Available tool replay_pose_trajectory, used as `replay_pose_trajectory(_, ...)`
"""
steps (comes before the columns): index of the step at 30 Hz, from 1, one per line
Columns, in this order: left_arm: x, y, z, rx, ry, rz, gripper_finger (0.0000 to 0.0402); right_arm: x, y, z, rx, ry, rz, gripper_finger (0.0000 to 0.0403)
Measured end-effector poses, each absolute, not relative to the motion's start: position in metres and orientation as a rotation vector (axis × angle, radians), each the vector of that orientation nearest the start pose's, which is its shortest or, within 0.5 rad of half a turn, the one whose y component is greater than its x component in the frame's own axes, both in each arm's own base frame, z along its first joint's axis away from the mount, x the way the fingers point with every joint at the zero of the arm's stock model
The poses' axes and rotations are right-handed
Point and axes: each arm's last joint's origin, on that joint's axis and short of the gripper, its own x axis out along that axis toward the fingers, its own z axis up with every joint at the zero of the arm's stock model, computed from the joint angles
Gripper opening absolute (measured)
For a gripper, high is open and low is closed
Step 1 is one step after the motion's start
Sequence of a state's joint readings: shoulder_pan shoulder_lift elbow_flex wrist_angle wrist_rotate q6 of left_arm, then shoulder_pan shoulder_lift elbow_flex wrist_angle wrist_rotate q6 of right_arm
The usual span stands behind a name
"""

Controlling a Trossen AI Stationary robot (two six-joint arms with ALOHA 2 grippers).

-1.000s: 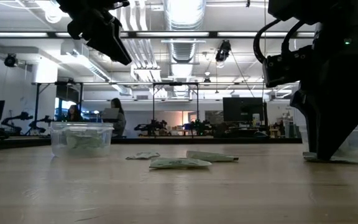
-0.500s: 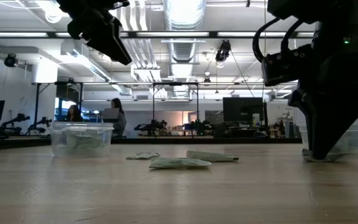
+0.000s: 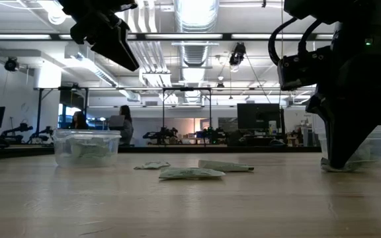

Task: Pick and place Stevia / Truvia into bins
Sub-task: Put the stevia packet into the round transparent container

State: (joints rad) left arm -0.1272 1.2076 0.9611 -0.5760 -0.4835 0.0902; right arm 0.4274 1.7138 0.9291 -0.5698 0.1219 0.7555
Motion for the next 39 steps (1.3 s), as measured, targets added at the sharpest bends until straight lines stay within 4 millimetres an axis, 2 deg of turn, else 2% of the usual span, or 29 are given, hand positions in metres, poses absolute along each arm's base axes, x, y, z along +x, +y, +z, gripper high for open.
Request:
replay_pose_trajectory(6,0.242,-0.017,0.281,0.333,0.803,0.301,0.0132,0.274,0.121,0.146,0.271,1.289,-0.219,0.0008)
replay_pose_trajectory(12,0.242,-0.017,0.281,0.333,0.803,0.301,0.0132,0.284,0.125,0.161,0.24,1.257,-0.166,0.0008)
replay_pose_trajectory(17,0.242,-0.017,0.28,0.333,0.805,0.301,0.0132,0.284,0.126,0.175,0.201,1.313,-0.191,0.0008)
replay_pose_trajectory(28,0.242,-0.017,0.28,0.332,0.805,0.302,0.0132,0.278,0.122,0.205,0.103,1.447,-0.29,0.0008)
replay_pose_trajectory(39,0.242,-0.017,0.28,0.329,0.806,0.303,0.0132,0.255,0.109,0.215,0.065,1.502,-0.48,0.0009)
